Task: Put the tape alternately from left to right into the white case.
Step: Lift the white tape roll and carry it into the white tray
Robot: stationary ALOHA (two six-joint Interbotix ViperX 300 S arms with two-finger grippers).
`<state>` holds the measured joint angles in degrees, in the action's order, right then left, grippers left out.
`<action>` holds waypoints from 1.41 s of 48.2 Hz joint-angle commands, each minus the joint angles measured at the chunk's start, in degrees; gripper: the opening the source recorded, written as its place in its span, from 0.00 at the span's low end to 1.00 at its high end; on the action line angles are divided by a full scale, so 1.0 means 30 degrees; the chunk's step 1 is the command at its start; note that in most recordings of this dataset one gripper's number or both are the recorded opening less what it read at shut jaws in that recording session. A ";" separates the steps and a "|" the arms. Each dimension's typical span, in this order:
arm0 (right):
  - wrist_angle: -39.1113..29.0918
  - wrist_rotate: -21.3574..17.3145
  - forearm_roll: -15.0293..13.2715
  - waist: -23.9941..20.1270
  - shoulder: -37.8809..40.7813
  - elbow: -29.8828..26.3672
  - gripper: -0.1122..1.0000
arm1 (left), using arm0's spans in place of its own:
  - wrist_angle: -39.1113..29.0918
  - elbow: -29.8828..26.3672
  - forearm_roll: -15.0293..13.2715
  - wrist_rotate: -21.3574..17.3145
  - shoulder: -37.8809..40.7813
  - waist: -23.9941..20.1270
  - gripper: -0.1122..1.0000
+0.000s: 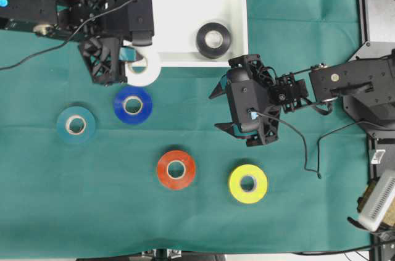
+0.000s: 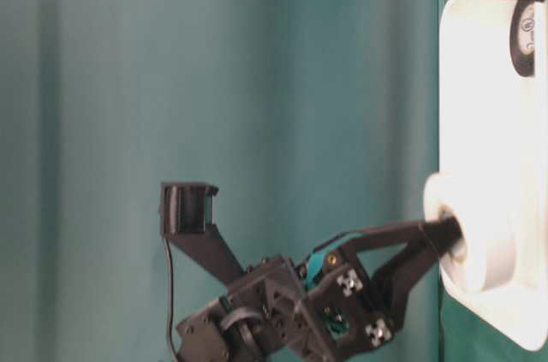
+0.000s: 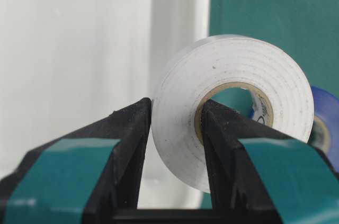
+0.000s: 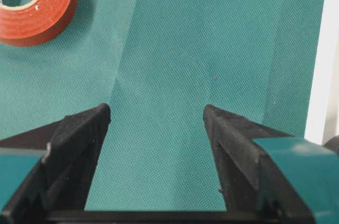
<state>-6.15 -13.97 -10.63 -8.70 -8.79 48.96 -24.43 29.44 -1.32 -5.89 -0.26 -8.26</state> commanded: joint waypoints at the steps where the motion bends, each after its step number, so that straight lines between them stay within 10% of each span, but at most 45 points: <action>1: 0.0059 -0.0029 0.0000 -0.0059 -0.0176 -0.0146 0.77 | 0.0146 -0.0996 0.0000 -0.0469 0.0088 -0.0410 0.08; 25: 0.0146 -0.0029 0.0000 -0.0059 -0.0059 -0.0176 0.77 | 0.0557 -0.4277 0.0000 -0.3545 0.3721 -0.1992 0.08; 62: 0.0146 -0.0029 0.0000 -0.0059 0.0000 -0.0146 0.77 | 0.1113 -0.4746 0.0000 -0.4395 0.4717 -0.2168 0.08; 68: 0.0117 -0.0029 0.0000 -0.0088 0.0000 -0.0176 0.77 | 0.1113 -0.4746 0.0000 -0.4424 0.4570 -0.2168 0.20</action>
<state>-6.06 -13.97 -10.63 -8.79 -8.35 48.96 -21.53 16.88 -1.23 -19.16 15.82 -14.50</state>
